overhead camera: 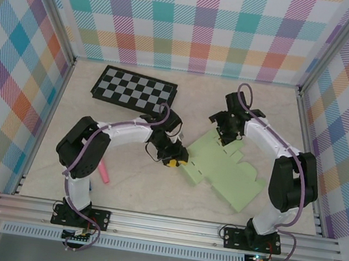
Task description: Fold the paper box
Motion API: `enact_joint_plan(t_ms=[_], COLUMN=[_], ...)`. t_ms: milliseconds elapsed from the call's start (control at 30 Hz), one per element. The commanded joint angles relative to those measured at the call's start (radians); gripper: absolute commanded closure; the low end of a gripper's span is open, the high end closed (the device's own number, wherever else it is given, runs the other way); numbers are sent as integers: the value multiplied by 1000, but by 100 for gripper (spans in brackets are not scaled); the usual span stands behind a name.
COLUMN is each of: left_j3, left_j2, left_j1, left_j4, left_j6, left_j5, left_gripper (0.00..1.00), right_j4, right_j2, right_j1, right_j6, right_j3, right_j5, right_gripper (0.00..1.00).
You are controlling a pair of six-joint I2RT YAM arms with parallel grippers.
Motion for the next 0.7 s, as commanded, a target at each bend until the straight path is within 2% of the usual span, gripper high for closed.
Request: enact_joint_plan(t_ms=[0,200,300,467,567,667], left_j3=[-32,-35,-43,-45,-34,-8], left_j2=[41,49,50,38,13,1], left_j1=[-8,-9,-11,-11,-10,-8], left_j4=[12,2,27,43,30,-12], left_j6=[-40,-49,-54,-43,-23,0], left_j5=[58,58,74,103,103,79], left_gripper=[62,60,70,95,100,100], right_j4=[2,11,14,17,17,17], right_j2=[-32,-42,-39,-36,-38,-41], right_j1=[-9,-13,-15,-18,-20,-20], right_j6=[-6,-2,0,2,1,4], right_j3=[-22,-45,-47,-46,-46,-50], right_j5=[-7,-9,-10,-19,-18,-20], right_gripper=[26,27,27,27,27,27])
